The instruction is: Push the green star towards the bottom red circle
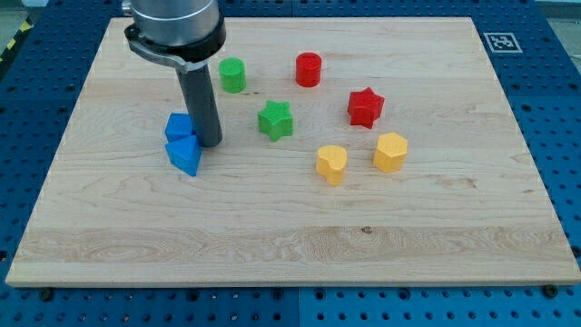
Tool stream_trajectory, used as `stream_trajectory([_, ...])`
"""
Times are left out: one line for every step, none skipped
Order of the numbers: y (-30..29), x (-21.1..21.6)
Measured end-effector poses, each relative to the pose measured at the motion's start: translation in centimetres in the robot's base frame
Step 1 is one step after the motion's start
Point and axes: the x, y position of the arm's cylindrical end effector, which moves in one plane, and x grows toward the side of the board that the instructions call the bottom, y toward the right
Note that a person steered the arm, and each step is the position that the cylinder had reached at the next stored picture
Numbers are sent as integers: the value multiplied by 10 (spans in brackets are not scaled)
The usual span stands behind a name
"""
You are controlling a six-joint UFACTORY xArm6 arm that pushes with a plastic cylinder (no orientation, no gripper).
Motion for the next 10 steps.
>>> stream_trajectory([0,9])
stream_trajectory([-5,19])
stream_trajectory([-5,19])
stream_trajectory([20,19])
stream_trajectory([51,19])
stream_trajectory([59,19])
stream_trajectory([59,17])
stream_trajectory([64,-3])
stream_trajectory([70,-26])
stream_trajectory([78,-45])
